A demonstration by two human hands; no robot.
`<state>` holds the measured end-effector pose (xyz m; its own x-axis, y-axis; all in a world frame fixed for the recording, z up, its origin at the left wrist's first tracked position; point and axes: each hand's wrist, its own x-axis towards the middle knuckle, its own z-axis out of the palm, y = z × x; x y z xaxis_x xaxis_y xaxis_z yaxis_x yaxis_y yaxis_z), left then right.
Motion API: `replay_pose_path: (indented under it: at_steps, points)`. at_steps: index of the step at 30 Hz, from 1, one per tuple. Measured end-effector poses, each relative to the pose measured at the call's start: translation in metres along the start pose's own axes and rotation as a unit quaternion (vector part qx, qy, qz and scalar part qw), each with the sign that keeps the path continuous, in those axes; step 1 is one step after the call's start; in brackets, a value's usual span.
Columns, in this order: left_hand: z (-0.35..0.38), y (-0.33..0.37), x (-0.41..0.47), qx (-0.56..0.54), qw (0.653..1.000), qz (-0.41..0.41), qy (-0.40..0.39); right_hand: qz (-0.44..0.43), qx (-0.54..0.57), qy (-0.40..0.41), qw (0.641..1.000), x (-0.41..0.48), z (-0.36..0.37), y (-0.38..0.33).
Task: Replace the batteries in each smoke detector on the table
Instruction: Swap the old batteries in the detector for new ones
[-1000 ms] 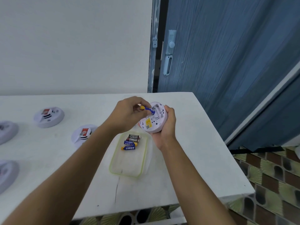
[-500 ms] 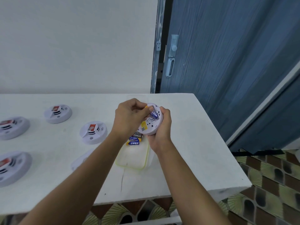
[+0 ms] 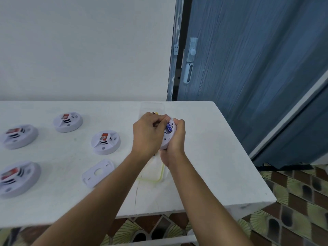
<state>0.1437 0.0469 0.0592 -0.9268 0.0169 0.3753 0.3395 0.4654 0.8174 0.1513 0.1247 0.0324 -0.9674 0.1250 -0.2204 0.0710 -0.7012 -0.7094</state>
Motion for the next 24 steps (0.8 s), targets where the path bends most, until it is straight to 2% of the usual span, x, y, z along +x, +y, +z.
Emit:
replay_pose_path:
  at_steps: [4,9,13,16,18,20,22,24]
  points:
    - [0.007,-0.004,-0.004,0.042,0.998,0.041,0.002,0.003,-0.014,-0.010,1.000,0.005,-0.001,0.000]
    - [0.012,-0.005,-0.005,0.039,0.998,0.023,-0.036,0.010,-0.035,-0.022,0.999,0.012,-0.008,-0.004]
    - [0.001,0.003,0.002,-0.047,0.988,-0.071,-0.127,0.015,-0.051,-0.008,0.999,0.020,-0.018,-0.012]
    - [-0.006,-0.002,0.020,-0.175,0.955,-0.126,-0.203,0.027,-0.062,0.012,0.998,0.028,-0.023,-0.020]
    - [-0.004,-0.010,0.036,-0.278,0.926,-0.170,-0.191,0.026,-0.062,0.024,0.997,0.034,-0.025,-0.025]
    - [-0.003,-0.019,0.054,-0.329,0.905,-0.221,-0.156,0.024,-0.067,0.035,0.997,0.039,-0.029,-0.030]
    - [-0.001,-0.031,0.072,-0.322,0.904,-0.249,-0.132,0.029,-0.069,0.050,0.996,0.043,-0.034,-0.034]
    - [0.002,-0.046,0.089,-0.270,0.920,-0.249,-0.134,0.033,-0.063,0.063,0.996,0.048,-0.039,-0.039]
